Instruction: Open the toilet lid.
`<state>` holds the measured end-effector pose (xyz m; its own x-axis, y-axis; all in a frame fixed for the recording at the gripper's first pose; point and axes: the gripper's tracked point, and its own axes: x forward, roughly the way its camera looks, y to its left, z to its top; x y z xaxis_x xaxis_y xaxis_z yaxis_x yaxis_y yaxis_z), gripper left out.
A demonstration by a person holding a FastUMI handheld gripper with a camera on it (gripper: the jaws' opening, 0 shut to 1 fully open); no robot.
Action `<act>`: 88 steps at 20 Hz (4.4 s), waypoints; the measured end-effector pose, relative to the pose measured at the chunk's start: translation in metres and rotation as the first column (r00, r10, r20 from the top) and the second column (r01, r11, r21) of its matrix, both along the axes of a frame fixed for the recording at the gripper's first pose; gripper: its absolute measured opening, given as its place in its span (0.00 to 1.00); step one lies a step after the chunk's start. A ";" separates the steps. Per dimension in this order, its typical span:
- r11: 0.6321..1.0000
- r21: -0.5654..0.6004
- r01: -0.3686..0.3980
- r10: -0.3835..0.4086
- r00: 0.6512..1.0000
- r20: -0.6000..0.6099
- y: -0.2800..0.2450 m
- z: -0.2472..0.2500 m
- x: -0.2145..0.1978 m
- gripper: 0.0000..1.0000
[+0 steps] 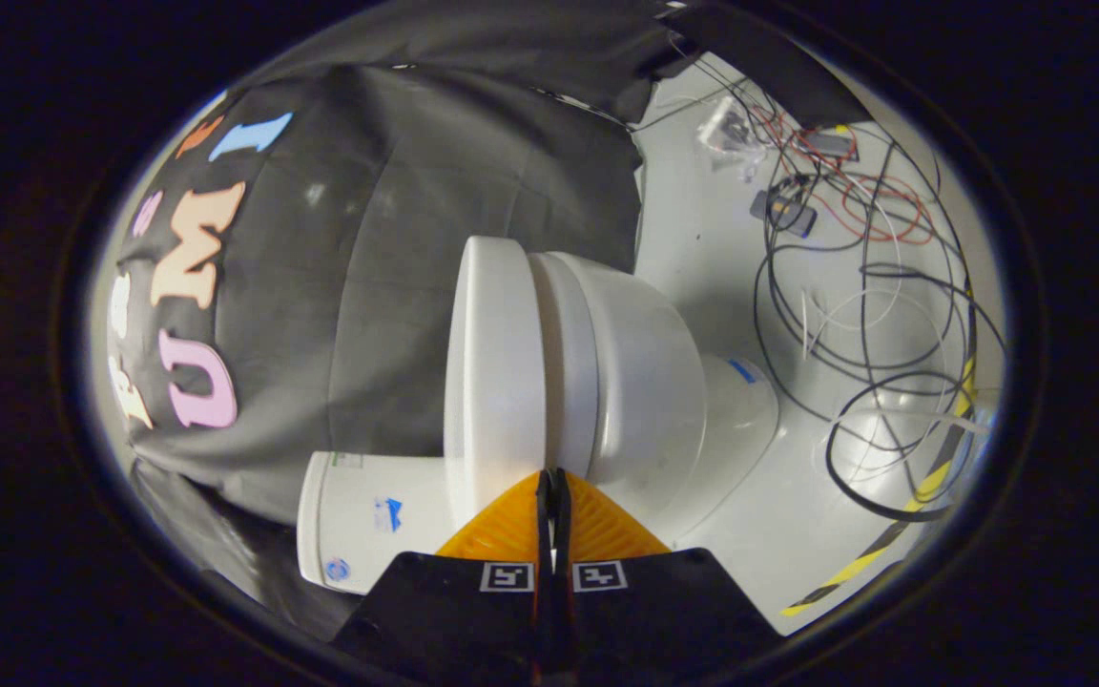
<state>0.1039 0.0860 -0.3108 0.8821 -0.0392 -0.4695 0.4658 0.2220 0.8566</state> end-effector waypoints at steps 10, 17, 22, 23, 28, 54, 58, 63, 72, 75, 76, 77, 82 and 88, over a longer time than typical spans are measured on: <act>0.990 -0.113 0.083 -0.079 0.996 0.035 0.002 0.076 0.008 0.01; 0.971 -0.234 0.044 -0.042 0.999 0.016 0.016 0.115 0.017 0.01; 0.954 -0.299 0.025 -0.031 0.999 -0.014 0.025 0.133 0.021 0.01; 0.950 -0.312 0.017 -0.024 1.000 -0.017 0.027 0.138 0.022 0.01; 0.927 -0.375 0.008 -0.022 0.999 -0.034 0.039 0.159 0.029 0.01; 0.770 -0.631 -0.094 0.059 0.995 -0.077 0.103 0.233 0.060 0.01; 0.740 -0.664 -0.111 0.070 0.994 -0.088 0.111 0.242 0.063 0.01; 0.687 -0.713 -0.139 0.101 0.990 -0.096 0.132 0.254 0.076 0.01; 0.627 -0.761 -0.167 0.143 0.985 -0.099 0.168 0.272 0.093 0.01; 0.602 -0.778 -0.177 0.160 0.982 -0.100 0.184 0.277 0.102 0.01; 0.597 -0.782 -0.178 0.165 0.981 -0.097 0.189 0.279 0.104 0.01; 0.593 -0.785 -0.178 0.169 0.981 -0.095 0.193 0.281 0.106 0.01; 0.563 -0.801 -0.203 0.193 0.975 -0.111 0.213 0.283 0.115 0.01; 0.494 -0.833 -0.249 0.251 0.958 -0.138 0.244 0.288 0.129 0.01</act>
